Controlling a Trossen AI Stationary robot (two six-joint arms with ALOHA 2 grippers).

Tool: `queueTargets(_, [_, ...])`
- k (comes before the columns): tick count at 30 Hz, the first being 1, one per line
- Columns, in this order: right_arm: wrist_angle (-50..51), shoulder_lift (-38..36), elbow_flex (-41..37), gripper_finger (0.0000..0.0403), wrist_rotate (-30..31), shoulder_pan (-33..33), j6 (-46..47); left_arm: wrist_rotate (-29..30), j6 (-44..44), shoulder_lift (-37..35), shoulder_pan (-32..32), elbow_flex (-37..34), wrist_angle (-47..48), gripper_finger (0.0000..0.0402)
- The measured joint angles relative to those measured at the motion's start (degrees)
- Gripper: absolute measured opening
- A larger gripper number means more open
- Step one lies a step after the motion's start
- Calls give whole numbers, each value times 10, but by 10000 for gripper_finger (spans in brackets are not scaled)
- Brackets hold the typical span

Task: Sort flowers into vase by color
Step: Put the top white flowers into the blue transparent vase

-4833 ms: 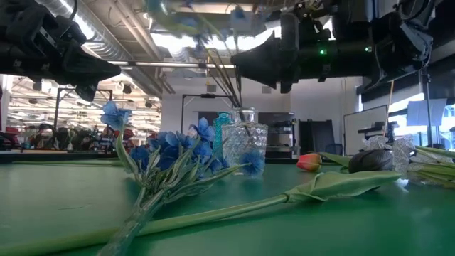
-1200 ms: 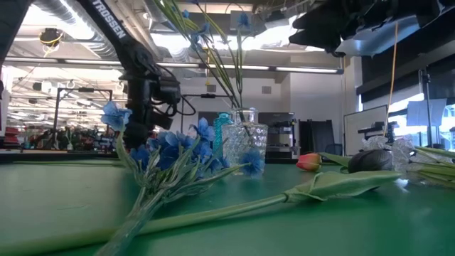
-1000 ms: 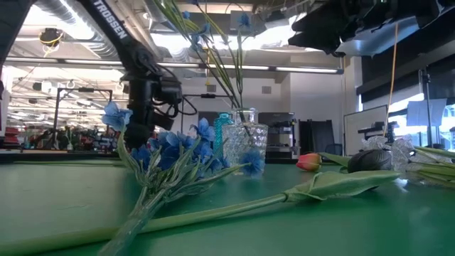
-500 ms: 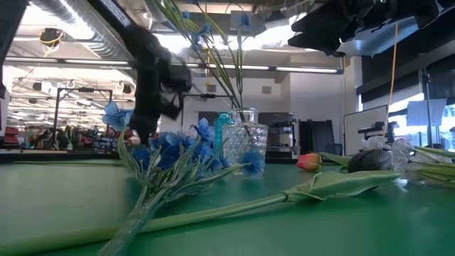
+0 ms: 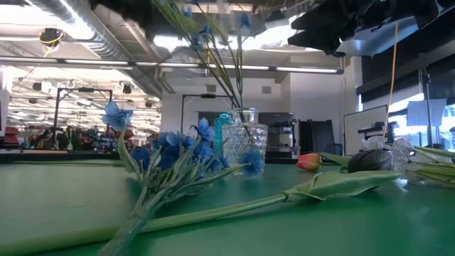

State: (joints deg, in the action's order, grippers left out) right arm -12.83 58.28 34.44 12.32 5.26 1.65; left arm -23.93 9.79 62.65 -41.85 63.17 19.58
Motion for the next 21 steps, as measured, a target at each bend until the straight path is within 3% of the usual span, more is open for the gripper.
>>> queueTargets(6, [-1, 0, 0, 268, 0, 0, 0, -25, -41, 4, 11, -1, -114, 0])
queueTargets(14, [8, 0, 0, 268, -12, 0, 19, -60, -67, 103, 27, -2, -247, 0])
queueTargets(21, [21, 11, 0, 268, -30, 0, 47, -118, -90, 165, -8, -3, -311, 0])
